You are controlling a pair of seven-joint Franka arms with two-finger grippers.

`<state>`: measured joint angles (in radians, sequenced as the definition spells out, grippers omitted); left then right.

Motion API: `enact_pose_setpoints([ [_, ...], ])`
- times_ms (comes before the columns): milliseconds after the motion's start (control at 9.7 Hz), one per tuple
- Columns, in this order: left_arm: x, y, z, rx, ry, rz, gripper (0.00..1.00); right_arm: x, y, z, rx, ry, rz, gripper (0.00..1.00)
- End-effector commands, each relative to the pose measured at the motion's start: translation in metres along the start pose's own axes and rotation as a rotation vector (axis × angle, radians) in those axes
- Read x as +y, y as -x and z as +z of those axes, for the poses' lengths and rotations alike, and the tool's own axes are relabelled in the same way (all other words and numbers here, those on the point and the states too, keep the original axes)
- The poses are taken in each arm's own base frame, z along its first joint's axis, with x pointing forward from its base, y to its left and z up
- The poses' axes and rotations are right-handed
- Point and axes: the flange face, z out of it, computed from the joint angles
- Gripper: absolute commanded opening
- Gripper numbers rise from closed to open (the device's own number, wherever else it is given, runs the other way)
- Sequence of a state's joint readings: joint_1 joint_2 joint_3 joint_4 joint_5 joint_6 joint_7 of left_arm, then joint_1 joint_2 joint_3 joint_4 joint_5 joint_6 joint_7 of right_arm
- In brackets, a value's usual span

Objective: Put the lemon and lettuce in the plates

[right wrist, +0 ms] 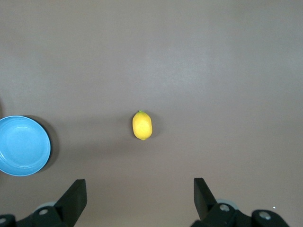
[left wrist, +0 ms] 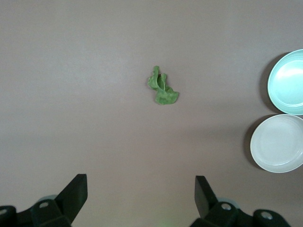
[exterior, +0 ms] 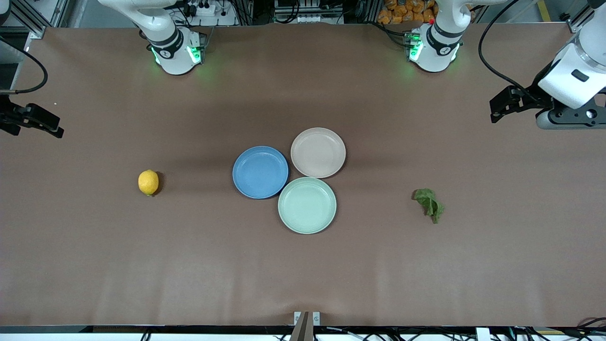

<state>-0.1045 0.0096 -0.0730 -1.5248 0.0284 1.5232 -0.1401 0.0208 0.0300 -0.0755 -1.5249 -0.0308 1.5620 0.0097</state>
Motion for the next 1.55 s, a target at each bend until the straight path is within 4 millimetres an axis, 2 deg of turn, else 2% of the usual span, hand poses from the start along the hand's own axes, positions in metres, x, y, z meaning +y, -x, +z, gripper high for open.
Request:
enact_pose_setpoints([
  [0,0.003,0.000,-0.003,-0.012,0.032,0.015,1.00,0.003,-0.002,-0.004,-0.001,0.006,-0.004,1.00],
  [206,-0.002,-0.005,0.006,-0.029,0.046,0.004,1.00,0.003,-0.002,-0.003,-0.003,0.006,-0.003,1.00],
  [413,0.001,-0.005,0.006,-0.032,0.074,0.007,1.00,0.003,-0.002,-0.002,-0.006,0.006,-0.001,1.00],
  [516,0.003,-0.008,0.013,-0.045,0.087,0.004,1.00,0.003,-0.002,-0.002,-0.006,0.006,-0.001,1.00],
  [722,0.009,-0.029,0.051,-0.097,0.085,0.011,1.00,0.003,-0.002,-0.001,-0.009,0.006,-0.004,1.00],
  [928,0.009,-0.043,0.066,-0.065,0.111,-0.002,1.00,0.005,-0.002,0.000,-0.010,0.006,-0.001,1.00],
  [1135,0.018,-0.056,0.092,-0.075,0.116,0.009,1.00,0.006,0.000,0.002,-0.026,0.007,0.002,1.00],
  [1444,0.022,-0.059,0.145,-0.069,0.104,0.002,1.00,0.005,0.002,0.003,-0.040,0.007,0.000,1.00],
])
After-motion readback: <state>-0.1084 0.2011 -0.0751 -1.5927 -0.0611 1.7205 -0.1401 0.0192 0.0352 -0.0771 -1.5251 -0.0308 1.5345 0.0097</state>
